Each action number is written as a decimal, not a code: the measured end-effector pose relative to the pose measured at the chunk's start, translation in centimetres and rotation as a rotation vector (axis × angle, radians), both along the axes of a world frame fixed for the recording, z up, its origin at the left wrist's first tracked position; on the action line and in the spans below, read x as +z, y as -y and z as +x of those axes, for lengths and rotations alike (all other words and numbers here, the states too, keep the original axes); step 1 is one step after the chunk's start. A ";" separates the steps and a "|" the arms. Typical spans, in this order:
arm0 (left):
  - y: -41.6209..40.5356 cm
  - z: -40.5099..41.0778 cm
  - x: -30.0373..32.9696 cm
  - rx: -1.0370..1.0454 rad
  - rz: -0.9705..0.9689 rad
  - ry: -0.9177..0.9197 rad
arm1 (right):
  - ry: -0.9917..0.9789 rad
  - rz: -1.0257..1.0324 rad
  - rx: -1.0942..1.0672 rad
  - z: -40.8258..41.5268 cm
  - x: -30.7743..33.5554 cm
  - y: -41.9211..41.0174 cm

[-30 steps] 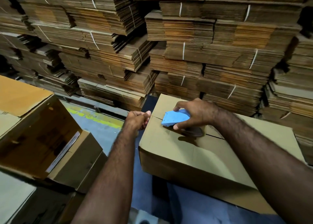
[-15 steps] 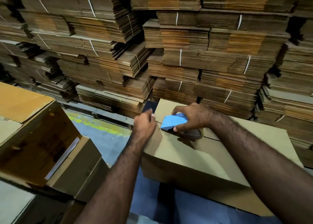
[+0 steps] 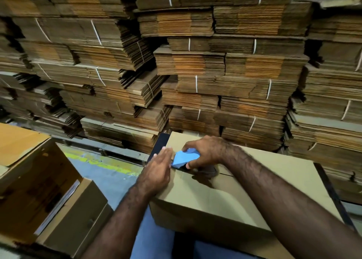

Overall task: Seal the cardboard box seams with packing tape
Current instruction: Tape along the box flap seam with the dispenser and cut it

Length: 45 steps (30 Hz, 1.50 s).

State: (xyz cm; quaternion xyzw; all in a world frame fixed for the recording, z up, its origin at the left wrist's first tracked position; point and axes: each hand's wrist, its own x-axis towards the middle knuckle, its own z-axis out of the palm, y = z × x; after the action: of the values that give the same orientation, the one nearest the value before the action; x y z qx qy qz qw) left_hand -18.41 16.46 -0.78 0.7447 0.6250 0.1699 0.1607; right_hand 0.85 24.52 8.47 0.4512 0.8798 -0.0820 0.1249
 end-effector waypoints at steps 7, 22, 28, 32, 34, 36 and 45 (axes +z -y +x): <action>-0.6 -0.6 -0.4 -0.072 0.016 -0.421 | -0.096 0.061 0.117 2.6 0.2 -0.5; -2.9 1.0 0.5 -0.095 -0.016 -0.448 | 0.015 0.055 0.094 5.9 -0.9 -0.6; -3.6 1.0 -0.4 -0.055 -0.008 -0.476 | -0.103 0.068 0.104 8.4 0.2 -0.6; -4.0 0.8 -0.2 -0.056 -0.006 -0.511 | -0.063 0.005 0.047 13.3 0.8 0.3; -4.2 0.9 -0.2 -0.053 -0.003 -0.514 | -0.041 -0.017 0.017 14.2 0.6 0.4; -4.4 1.0 -0.3 -0.061 -0.009 -0.542 | -0.005 -0.028 0.003 13.5 0.2 0.1; -3.4 5.2 -0.6 -0.179 -0.031 -0.469 | 0.044 0.044 -0.022 12.0 -0.9 0.1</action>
State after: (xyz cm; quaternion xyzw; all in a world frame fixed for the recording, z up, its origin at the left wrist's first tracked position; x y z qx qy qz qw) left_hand -13.19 19.88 -1.34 0.8135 0.5794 -0.0322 0.0371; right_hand 12.85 24.42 7.55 0.4653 0.8734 -0.0539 0.1333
